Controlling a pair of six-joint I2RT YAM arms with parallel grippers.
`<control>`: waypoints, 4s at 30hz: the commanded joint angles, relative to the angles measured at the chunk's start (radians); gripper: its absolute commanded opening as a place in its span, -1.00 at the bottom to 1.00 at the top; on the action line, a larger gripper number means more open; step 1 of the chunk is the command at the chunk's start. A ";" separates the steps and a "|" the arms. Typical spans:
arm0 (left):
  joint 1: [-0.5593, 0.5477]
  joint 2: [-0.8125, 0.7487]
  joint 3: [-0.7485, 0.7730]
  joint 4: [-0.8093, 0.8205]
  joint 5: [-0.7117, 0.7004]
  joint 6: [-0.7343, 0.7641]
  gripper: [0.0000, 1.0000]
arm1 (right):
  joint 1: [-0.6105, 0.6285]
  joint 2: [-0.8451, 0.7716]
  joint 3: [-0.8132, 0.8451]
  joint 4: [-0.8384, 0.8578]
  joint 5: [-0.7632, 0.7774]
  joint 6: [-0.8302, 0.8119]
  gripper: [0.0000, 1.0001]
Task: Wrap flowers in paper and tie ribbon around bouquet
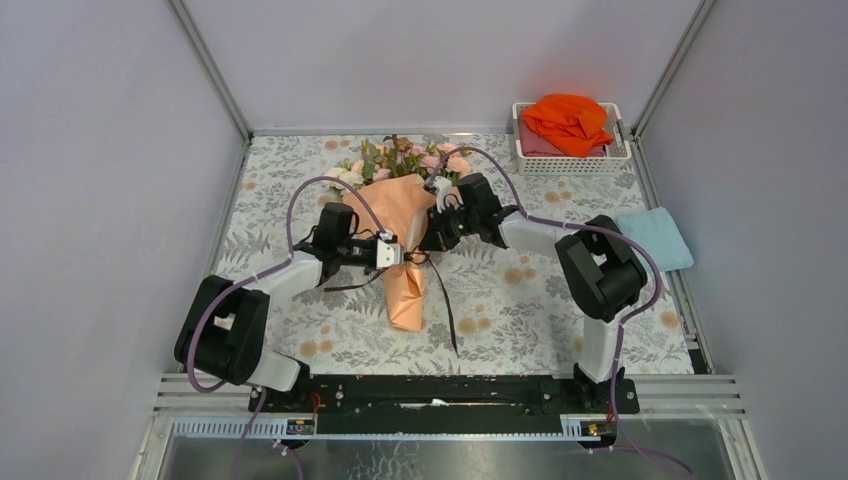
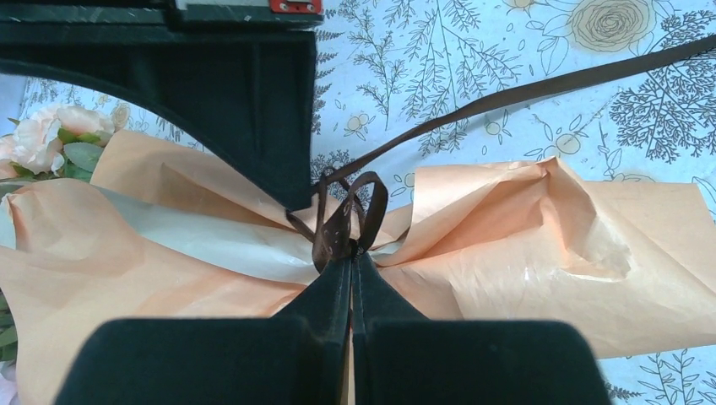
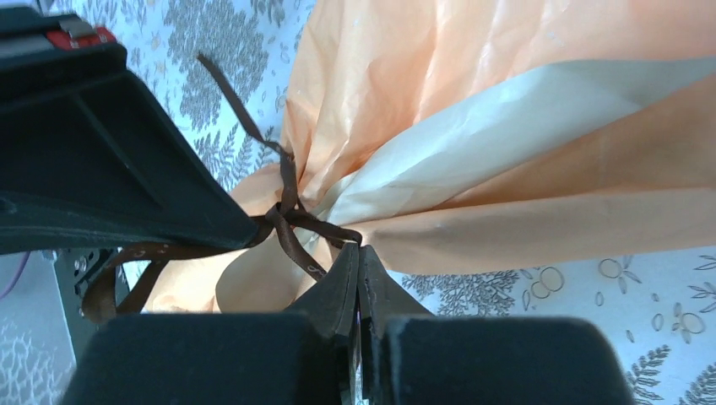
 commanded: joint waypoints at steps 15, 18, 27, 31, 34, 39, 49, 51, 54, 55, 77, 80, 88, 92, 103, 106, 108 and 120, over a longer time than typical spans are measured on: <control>0.030 -0.040 -0.044 0.117 -0.131 -0.232 -1.00 | -0.075 -0.089 -0.222 0.286 0.172 0.352 -1.00; 0.052 -0.019 -0.036 0.111 -0.197 -0.251 -1.00 | -0.075 -0.078 -0.246 0.298 0.164 0.363 -1.00; 0.102 0.024 -0.002 0.157 -0.330 -0.367 -1.00 | -0.088 -0.093 -0.323 0.244 0.188 0.343 -1.00; 0.108 0.023 0.011 0.140 -0.312 -0.364 -1.00 | -0.090 -0.096 -0.324 0.188 0.191 0.313 -1.00; 0.118 0.029 0.013 0.145 -0.340 -0.383 -1.00 | -0.089 -0.096 -0.335 0.164 0.184 0.302 -1.00; 0.136 0.044 -0.009 0.210 -0.373 -0.362 -1.00 | -0.089 -0.095 -0.357 0.160 0.172 0.299 -1.00; 0.141 0.086 -0.031 0.290 -0.400 -0.231 -1.00 | -0.085 -0.088 -0.402 0.156 0.150 0.321 -1.00; 0.142 0.094 -0.030 0.317 -0.422 -0.231 -1.00 | -0.080 -0.080 -0.413 0.153 0.149 0.323 -1.00; 0.146 0.099 -0.033 0.348 -0.448 -0.234 -1.00 | -0.076 -0.079 -0.430 0.151 0.148 0.326 -1.00; 0.147 0.098 -0.033 0.341 -0.447 -0.225 -1.00 | -0.075 -0.081 -0.433 0.147 0.149 0.326 -1.00; 0.146 0.004 -0.059 0.135 -0.253 -0.146 -1.00 | -0.040 -0.079 -0.241 0.069 0.106 0.176 -0.58; 0.141 -0.017 -0.081 0.130 -0.248 -0.140 -1.00 | -0.035 -0.087 -0.178 0.081 0.065 0.125 -0.33; 0.141 -0.017 -0.079 0.132 -0.257 -0.147 -1.00 | 0.107 -0.112 -0.246 0.338 -0.012 0.097 -0.29; 0.141 -0.015 -0.074 0.132 -0.258 -0.150 -1.00 | 0.137 -0.034 -0.202 0.356 0.050 0.163 -0.42; 0.140 -0.018 -0.081 0.138 -0.256 -0.158 -1.00 | 0.137 0.020 -0.201 0.428 0.184 0.195 -0.20; 0.139 -0.015 -0.079 0.138 -0.256 -0.157 -1.00 | 0.139 0.054 -0.177 0.431 0.169 0.203 -0.20; 0.139 -0.012 -0.079 0.142 -0.257 -0.157 -1.00 | 0.138 0.070 -0.166 0.440 0.173 0.202 -0.20; 0.140 -0.011 -0.077 0.142 -0.264 -0.165 -1.00 | 0.136 0.071 -0.163 0.389 0.158 0.174 -1.00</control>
